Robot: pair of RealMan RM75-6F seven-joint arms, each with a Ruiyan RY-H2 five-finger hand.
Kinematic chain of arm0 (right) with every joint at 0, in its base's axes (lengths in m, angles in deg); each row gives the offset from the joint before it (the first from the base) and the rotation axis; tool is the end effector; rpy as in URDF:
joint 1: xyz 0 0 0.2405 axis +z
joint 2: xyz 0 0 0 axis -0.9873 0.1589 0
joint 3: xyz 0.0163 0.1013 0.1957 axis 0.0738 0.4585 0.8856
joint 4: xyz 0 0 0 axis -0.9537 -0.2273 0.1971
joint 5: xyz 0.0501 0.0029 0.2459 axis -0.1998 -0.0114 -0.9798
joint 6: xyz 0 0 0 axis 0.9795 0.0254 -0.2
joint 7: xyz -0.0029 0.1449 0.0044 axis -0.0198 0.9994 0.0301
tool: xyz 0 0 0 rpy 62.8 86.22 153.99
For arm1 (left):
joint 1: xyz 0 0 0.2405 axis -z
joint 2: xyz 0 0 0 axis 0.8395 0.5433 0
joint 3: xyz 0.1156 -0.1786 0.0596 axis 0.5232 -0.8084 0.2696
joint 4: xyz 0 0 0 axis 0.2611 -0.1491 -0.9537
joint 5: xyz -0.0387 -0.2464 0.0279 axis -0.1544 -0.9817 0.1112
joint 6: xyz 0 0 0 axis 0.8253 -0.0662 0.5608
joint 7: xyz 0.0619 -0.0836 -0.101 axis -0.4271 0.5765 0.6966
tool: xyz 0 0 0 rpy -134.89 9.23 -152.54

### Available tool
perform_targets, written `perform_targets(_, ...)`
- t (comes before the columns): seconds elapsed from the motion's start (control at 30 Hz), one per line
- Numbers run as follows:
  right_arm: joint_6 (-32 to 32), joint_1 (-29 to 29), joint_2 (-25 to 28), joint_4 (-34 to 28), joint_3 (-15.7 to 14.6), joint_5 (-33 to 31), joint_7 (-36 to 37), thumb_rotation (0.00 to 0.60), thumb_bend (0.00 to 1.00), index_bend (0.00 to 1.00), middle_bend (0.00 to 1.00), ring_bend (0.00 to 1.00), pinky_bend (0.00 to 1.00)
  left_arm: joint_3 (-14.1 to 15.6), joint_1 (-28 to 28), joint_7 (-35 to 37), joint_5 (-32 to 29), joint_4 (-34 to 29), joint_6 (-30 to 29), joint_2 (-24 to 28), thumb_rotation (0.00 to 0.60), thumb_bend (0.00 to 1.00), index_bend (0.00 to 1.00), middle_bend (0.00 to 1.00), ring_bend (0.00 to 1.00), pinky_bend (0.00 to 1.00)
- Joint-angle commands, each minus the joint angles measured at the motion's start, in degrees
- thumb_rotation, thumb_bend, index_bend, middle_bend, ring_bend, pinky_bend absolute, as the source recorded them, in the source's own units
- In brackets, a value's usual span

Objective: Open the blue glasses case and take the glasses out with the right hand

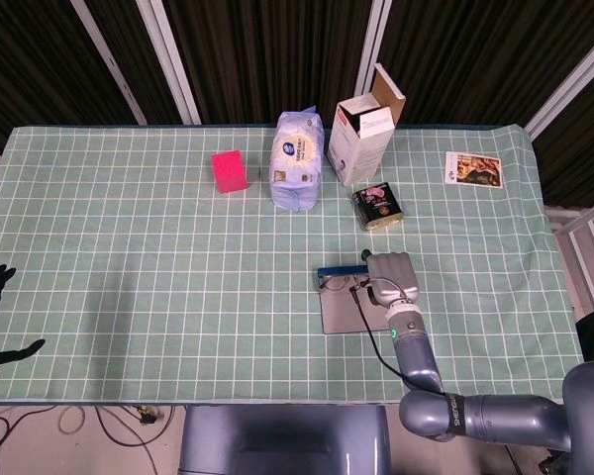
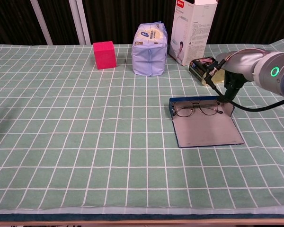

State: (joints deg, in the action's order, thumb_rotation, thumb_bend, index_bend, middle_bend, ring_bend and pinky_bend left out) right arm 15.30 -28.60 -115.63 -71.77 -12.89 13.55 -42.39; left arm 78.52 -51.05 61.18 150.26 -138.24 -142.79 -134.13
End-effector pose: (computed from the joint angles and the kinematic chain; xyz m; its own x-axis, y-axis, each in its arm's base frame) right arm -0.0908 -0.3189 -0.0398 0.5509 -0.3176 0.7718 -0.8270 -0.0830 0.5561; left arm -0.3089 0.1896 0.1140 0.2182 0.0897 0.9718 0.9667 0.1169 -0.2278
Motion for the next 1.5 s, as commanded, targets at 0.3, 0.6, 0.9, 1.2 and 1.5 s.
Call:
perform_targets(0.3,6.5,1.6,-3.5,8.7,0.9,-2.1,1.2,0.6,0.41,0.33,0.97,1.0,1.0,-0.3,0.1,-0.6,-0.9,0.2,0.4,-0.3,0.6,0.0,0.0,0.0,0.0,0.0)
perform_targets(0.6,8.0,2.4,-5.3,12.2,0.9,-3.9,0.4,0.6,0.41,0.33,0.97,1.0,1.0,-0.4,0.4,-0.4,-1.4,0.1,1.0,-0.2,0.6,0.0,0.0,0.0,0.0,0.0)
perform_targets(0.9,9.0,2.8,-7.0,14.8,1.2,-5.0,0.3,0.6,0.49,0.35,0.97,1.0,1.0,-0.6,0.4,-0.1,-1.8,0.1,1.3,-0.1,0.6,0.0,0.0,0.0,0.0,0.0)
perform_targets(1.2,9.5,2.8,-7.5,15.9,1.4,-5.1,0.6,0.6,0.53,0.36,0.97,1.0,1.0,-0.7,0.6,-0.3,-2.2,0.2,1.7,-0.2,0.6,0.0,0.0,0.0,0.0,0.0)
perform_targets(1.5,9.4,2.5,-7.7,15.7,1.2,-5.1,0.6,0.6,0.53,0.37,0.97,1.0,1.0,-0.7,0.5,-0.2,-2.3,0.1,1.7,-0.2,0.6,0.0,0.0,0.0,0.0,0.0)
